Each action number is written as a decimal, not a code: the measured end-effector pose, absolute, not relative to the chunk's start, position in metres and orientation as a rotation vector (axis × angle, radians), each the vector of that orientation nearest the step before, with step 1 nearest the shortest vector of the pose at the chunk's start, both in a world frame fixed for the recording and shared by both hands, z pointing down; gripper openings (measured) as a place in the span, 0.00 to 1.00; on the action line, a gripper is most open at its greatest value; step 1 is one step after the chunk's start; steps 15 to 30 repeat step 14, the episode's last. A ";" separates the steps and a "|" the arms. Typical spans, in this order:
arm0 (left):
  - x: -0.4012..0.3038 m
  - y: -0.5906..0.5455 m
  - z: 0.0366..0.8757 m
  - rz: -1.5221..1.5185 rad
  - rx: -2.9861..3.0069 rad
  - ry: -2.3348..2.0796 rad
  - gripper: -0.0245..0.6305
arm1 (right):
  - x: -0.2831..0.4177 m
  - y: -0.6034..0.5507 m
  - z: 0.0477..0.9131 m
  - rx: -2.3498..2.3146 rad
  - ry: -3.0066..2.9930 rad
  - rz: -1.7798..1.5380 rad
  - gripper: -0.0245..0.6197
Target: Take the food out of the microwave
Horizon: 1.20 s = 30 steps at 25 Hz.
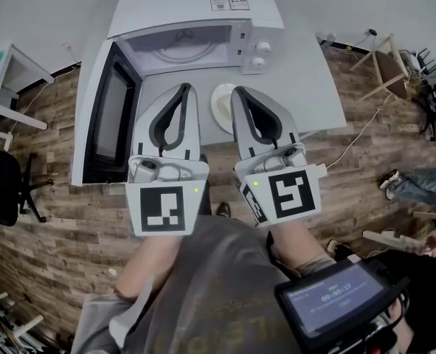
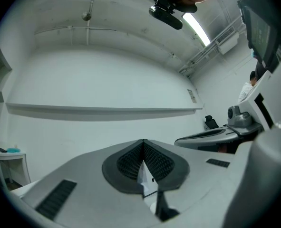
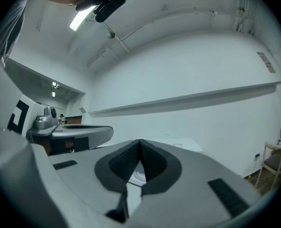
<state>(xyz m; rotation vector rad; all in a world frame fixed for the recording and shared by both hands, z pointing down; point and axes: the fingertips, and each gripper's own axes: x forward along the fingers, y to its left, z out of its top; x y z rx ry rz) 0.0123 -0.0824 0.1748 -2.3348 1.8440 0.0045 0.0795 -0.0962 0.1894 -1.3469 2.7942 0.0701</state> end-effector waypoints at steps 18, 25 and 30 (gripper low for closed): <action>0.009 -0.084 0.180 -0.005 -2.344 1.847 0.05 | 0.077 -0.098 0.193 -1.349 2.789 0.057 0.05; 0.009 -0.084 0.180 -0.005 -2.344 1.847 0.05 | 0.077 -0.098 0.193 -1.349 2.789 0.057 0.05; 0.009 -0.084 0.180 -0.005 -2.344 1.847 0.05 | 0.077 -0.098 0.193 -1.349 2.789 0.057 0.05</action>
